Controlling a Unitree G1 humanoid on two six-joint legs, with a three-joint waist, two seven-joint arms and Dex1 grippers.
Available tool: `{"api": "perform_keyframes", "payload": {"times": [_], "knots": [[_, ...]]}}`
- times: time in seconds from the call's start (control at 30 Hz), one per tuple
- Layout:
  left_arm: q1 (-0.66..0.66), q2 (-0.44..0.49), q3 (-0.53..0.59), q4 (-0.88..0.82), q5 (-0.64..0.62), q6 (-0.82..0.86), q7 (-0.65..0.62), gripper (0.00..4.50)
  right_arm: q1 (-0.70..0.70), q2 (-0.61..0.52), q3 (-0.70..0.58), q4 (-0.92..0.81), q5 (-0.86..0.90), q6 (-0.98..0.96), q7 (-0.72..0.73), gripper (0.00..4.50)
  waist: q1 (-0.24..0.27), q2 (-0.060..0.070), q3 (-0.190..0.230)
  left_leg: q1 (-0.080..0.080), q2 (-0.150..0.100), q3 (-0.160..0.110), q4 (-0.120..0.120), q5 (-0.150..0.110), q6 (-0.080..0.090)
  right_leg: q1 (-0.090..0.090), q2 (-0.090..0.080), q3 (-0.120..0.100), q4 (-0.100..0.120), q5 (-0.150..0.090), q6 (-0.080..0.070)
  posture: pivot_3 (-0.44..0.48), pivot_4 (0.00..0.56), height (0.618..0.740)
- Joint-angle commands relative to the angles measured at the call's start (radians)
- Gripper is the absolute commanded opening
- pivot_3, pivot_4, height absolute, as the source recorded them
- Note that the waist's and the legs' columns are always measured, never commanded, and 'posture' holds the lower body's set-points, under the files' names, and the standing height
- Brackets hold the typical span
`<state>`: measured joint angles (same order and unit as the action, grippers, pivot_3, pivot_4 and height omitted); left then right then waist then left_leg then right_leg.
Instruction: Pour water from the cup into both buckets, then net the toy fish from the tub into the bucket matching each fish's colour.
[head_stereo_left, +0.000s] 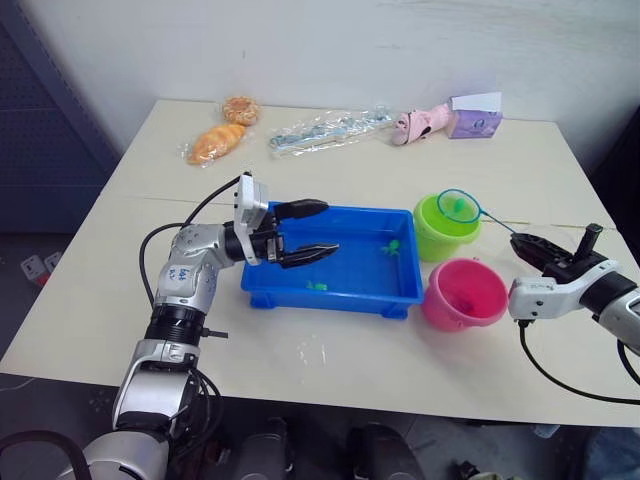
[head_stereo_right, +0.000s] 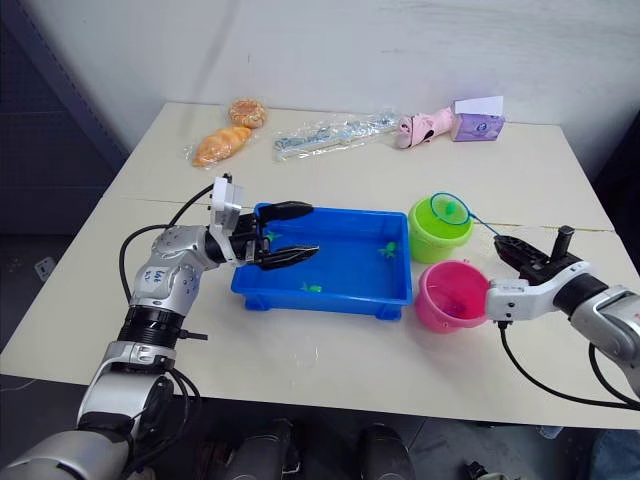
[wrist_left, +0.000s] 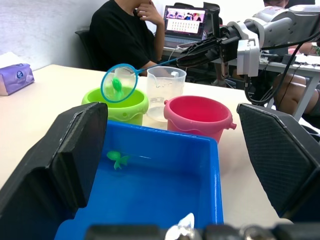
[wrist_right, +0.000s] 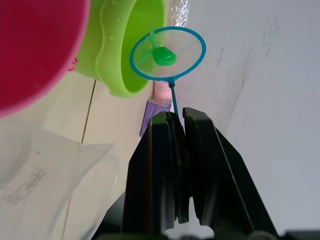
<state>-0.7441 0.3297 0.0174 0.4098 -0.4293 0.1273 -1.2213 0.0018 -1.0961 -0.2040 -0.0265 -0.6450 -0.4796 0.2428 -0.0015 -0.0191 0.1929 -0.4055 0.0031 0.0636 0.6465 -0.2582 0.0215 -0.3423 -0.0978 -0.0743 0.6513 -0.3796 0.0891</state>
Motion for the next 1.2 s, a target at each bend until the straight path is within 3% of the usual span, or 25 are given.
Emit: {"api": "perform_keyframes", "payload": {"times": [0.03,0.17,1.2], "knots": [[-0.011,0.009,0.002,-0.012,0.001,-0.009,-0.007,4.46,-0.033,-0.025,-0.047,0.008,0.012,-0.006,-0.03,0.0,0.0,0.0,0.0,0.0,0.0,0.0,0.0,0.0,0.0,0.0,0.0,0.0,0.0,0.0,0.0,0.0,0.15,0.74],[-0.012,0.008,0.0,-0.008,0.004,-0.01,-0.011,4.46,-0.037,-0.018,-0.005,0.005,0.005,-0.031,-0.021,0.0,0.0,0.0,0.0,0.0,0.0,0.0,0.0,0.0,0.0,0.0,0.0,0.0,0.0,0.0,0.0,0.0,0.15,0.74],[0.005,0.011,0.007,-0.003,0.017,-0.037,0.014,4.46,-0.045,-0.029,-0.056,0.081,0.015,-0.058,-0.075,0.0,0.0,0.0,0.0,0.0,0.0,0.0,0.001,0.0,0.0,0.0,0.0,0.0,0.001,0.0,0.0,0.0,0.15,0.74]]}}
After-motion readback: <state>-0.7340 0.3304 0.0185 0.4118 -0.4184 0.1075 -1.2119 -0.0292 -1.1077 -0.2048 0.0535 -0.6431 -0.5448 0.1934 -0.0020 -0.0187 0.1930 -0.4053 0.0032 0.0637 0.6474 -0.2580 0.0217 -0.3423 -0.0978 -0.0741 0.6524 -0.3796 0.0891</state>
